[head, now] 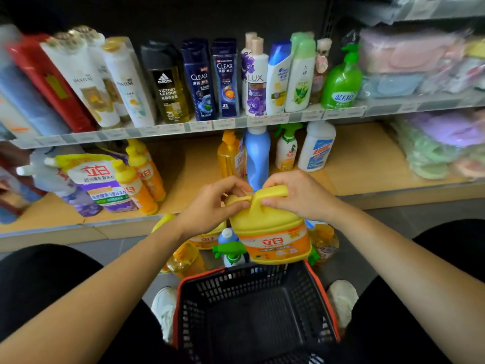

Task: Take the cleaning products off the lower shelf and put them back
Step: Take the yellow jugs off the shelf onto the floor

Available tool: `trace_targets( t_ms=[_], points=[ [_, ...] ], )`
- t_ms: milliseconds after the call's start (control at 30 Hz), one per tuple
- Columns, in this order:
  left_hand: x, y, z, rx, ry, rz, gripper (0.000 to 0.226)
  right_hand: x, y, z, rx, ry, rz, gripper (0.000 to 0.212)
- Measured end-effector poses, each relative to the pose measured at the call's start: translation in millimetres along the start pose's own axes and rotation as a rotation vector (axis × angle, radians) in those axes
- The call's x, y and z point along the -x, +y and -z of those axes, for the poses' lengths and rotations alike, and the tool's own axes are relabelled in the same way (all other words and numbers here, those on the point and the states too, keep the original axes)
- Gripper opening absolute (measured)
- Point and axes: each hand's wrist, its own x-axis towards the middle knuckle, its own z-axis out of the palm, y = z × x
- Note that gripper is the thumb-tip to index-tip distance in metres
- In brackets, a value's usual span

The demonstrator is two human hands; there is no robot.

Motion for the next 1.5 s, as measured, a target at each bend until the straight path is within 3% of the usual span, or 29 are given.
trace_targets(
  t_ms=[167,267,433,667,833,933,1033,1267,1400,1500],
  points=[
    [4.4,6.5,7.0,0.342,0.043,0.114,0.038,-1.7,-0.4,13.2,-0.168,0.042,-0.031,0.02],
    [7.5,7.7,12.1,0.617,-0.02,0.199,0.048,-2.1,-0.6,16.5,-0.356,0.052,-0.057,0.018],
    [7.7,5.5,20.0,0.87,-0.107,0.222,0.069,-3.7,-1.6,18.0,-0.609,0.075,-0.092,0.023],
    [6.3,5.4,19.9,0.675,0.236,0.047,0.037,-4.1,-10.6,14.7,-0.742,0.178,-0.112,0.031],
    [4.6,12.9,15.5,0.297,0.425,-0.013,0.041,-0.5,-21.8,6.8,-0.722,0.295,-0.106,0.025],
    [2.3,16.7,12.9,0.241,0.38,-0.005,0.041,1.0,-24.8,4.1,-0.701,0.316,-0.118,0.021],
    [1.5,23.6,16.6,0.434,0.24,0.032,0.037,1.9,-27.0,6.2,-0.716,0.312,-0.111,0.026],
    [-1.7,24.4,31.3,0.608,-0.008,0.117,0.044,2.5,-28.5,15.0,-0.879,0.225,-0.139,0.033],
    [2.7,27.1,32.9,0.594,0.079,0.064,0.038,3.8,-32.9,14.1,-0.873,0.208,-0.151,0.034],
    [9.6,29.6,29.8,0.446,0.184,0.012,0.035,6.8,-37.7,11.3,-0.816,0.251,-0.122,0.028]
  ],
)
